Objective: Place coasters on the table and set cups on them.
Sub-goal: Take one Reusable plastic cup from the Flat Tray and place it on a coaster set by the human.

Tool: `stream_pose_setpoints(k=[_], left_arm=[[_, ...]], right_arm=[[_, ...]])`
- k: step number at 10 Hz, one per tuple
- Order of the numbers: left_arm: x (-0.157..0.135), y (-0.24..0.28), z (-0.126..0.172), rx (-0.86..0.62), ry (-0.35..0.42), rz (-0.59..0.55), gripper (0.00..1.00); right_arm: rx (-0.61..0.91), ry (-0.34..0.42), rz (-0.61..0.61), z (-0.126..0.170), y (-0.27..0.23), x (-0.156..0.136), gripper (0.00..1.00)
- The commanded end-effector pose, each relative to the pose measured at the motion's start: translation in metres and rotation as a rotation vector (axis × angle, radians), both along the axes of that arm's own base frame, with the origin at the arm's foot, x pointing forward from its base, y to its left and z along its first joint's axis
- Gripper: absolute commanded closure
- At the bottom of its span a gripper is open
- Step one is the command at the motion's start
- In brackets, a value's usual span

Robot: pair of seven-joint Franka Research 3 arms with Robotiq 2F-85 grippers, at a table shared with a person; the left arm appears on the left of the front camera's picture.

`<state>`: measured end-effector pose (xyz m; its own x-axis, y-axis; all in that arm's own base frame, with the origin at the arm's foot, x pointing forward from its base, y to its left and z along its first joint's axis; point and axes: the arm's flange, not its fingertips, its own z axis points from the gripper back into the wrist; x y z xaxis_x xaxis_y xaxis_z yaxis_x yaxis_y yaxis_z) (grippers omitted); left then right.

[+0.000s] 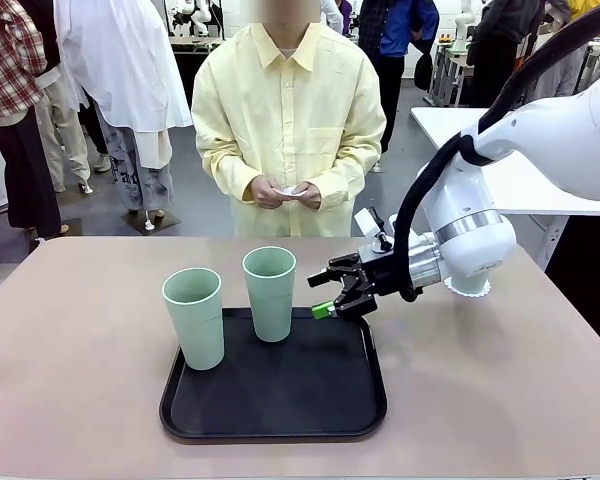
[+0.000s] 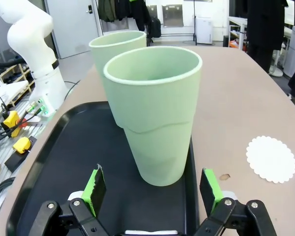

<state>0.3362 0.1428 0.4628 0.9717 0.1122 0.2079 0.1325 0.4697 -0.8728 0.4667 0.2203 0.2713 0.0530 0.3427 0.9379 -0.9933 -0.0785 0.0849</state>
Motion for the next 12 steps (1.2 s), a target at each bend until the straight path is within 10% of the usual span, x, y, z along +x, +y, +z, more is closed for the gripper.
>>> stream_pose_setpoints(k=[1, 12], left_arm=[[0.000, 0.001, 0.000, -0.010, -0.019, -0.006, 0.00], [0.000, 0.001, 0.000, -0.010, -0.019, -0.006, 0.00]], right_arm=[[0.009, -0.041, -0.019, -0.010, 0.018, 0.003, 0.00], [0.001, -0.053, 0.052, -0.023, 0.063, -0.001, 0.00]])
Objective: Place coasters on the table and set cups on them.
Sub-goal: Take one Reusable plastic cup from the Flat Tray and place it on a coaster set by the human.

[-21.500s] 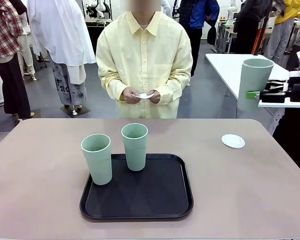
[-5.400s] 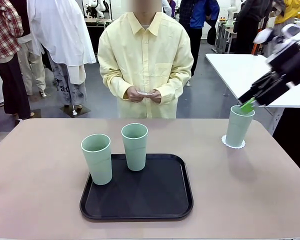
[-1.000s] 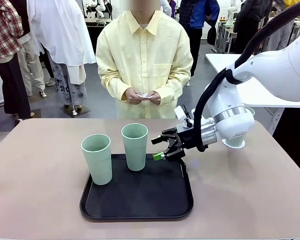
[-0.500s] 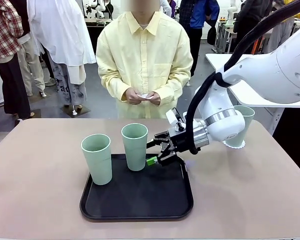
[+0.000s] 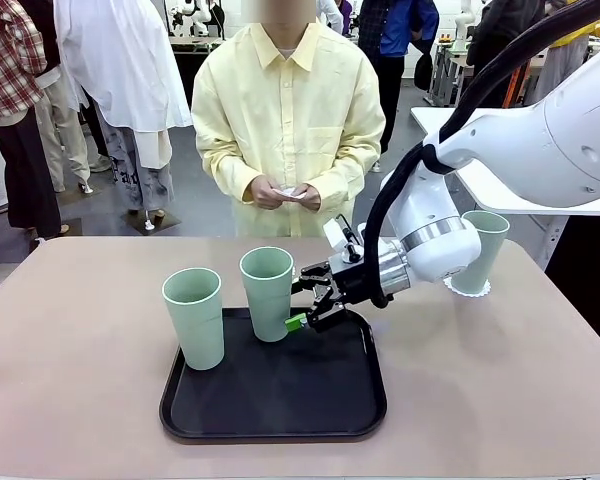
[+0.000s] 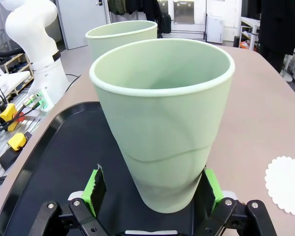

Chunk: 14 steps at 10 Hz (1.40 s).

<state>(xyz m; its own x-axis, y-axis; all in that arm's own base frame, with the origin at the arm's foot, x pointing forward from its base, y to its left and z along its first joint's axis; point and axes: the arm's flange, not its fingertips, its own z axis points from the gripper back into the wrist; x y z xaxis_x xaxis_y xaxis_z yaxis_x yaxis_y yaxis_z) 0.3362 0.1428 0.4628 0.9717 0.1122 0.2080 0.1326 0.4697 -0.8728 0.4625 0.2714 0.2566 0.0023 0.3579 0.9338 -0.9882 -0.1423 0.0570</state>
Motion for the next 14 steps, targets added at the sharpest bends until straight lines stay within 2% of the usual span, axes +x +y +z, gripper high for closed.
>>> stream_pose_setpoints(k=[1, 9, 14], left_arm=[[0.000, 0.001, 0.000, -0.010, -0.019, -0.006, 0.00], [0.000, 0.001, 0.000, -0.010, -0.019, -0.006, 0.00], [0.000, 0.001, 0.000, -0.010, -0.019, -0.006, 0.00]], right_arm=[[0.016, -0.019, -0.003, -0.010, 0.016, 0.002, 0.00], [0.042, -0.015, -0.040, -0.012, 0.031, 0.009, 0.00], [0.060, 0.045, -0.004, -0.017, 0.045, 0.007, 0.00]])
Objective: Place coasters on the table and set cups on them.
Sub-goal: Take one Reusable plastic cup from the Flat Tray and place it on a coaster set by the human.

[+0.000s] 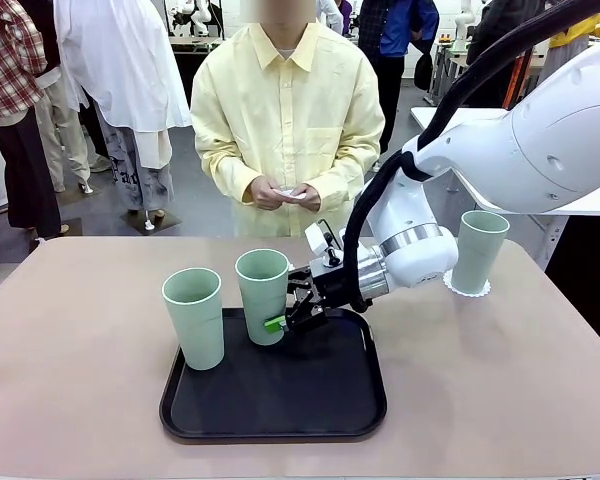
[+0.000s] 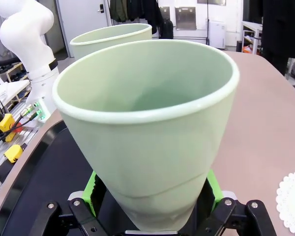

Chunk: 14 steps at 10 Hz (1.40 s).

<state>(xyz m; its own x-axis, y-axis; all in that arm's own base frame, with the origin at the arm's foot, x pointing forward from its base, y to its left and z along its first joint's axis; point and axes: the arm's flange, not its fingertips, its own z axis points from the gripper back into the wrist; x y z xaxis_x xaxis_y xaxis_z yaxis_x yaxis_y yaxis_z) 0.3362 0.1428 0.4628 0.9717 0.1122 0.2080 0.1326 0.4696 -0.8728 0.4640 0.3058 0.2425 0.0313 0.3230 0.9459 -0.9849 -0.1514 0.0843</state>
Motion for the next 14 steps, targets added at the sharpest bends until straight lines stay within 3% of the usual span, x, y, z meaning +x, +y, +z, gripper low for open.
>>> stream_pose_setpoints(k=[1, 4, 5, 6, 7, 8, 9, 11, 14], left_arm=[[0.000, 0.001, 0.000, -0.010, -0.019, -0.006, 0.00], [0.000, 0.001, 0.000, -0.010, -0.019, -0.006, 0.00], [0.000, 0.001, 0.000, -0.010, -0.019, -0.006, 0.00], [0.000, 0.001, 0.000, -0.010, -0.019, -0.006, 0.00], [0.000, 0.001, 0.000, -0.010, -0.019, -0.006, 0.00], [0.000, 0.001, 0.000, -0.010, -0.019, -0.006, 0.00], [0.000, 0.001, 0.000, -0.010, -0.019, -0.006, 0.00], [0.000, 0.001, 0.000, -0.010, -0.019, -0.006, 0.00], [0.000, 0.001, 0.000, -0.010, -0.019, -0.006, 0.00]], right_arm=[[0.028, 0.025, -0.009, -0.004, 0.013, 0.005, 0.00], [0.067, 0.046, -0.016, -0.005, 0.014, 0.005, 0.00], [0.069, 0.052, -0.006, -0.006, 0.013, 0.005, 0.60], [0.066, 0.054, -0.015, -0.006, 0.012, 0.005, 0.60], [0.065, 0.056, -0.020, -0.005, 0.011, 0.005, 1.00], [0.065, 0.059, -0.026, -0.003, 0.011, 0.004, 0.65], [0.071, 0.054, -0.036, 0.002, 0.008, 0.003, 1.00], [0.086, 0.064, -0.059, 0.015, 0.004, 0.003, 1.00], [0.080, 0.040, -0.105, 0.073, -0.001, 0.010, 1.00]])
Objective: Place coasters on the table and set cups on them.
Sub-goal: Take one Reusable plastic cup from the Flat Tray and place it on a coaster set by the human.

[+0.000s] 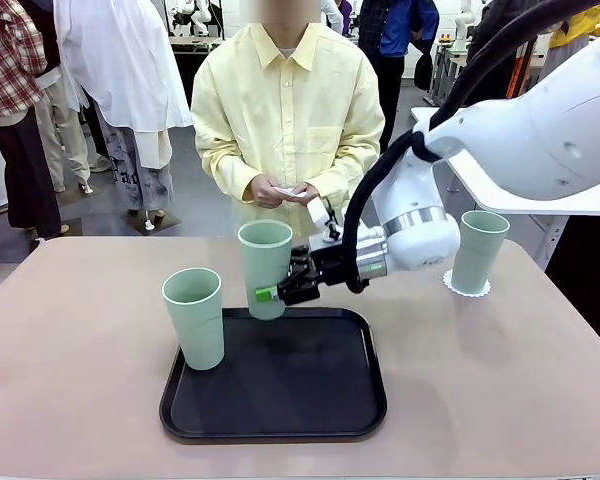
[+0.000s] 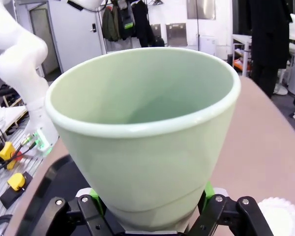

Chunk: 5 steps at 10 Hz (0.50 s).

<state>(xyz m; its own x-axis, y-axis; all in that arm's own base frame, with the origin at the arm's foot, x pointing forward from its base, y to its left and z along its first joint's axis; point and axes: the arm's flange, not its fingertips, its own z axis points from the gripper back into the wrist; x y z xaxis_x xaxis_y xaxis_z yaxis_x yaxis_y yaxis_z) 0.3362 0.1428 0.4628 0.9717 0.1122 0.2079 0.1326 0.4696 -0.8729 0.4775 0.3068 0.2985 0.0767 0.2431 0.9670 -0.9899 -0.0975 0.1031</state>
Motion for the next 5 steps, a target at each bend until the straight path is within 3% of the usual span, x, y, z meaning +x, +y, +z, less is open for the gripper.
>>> stream_pose_setpoints(k=[1, 5], left_arm=[[0.000, 0.001, 0.000, -0.010, -0.019, -0.006, 0.00], [0.000, 0.001, 0.000, -0.010, -0.019, -0.006, 0.00]], right_arm=[[-0.007, 0.012, -0.055, 0.032, -0.001, 0.010, 1.00], [-0.025, 0.093, -0.065, 0.057, 0.006, 0.090, 1.00]])
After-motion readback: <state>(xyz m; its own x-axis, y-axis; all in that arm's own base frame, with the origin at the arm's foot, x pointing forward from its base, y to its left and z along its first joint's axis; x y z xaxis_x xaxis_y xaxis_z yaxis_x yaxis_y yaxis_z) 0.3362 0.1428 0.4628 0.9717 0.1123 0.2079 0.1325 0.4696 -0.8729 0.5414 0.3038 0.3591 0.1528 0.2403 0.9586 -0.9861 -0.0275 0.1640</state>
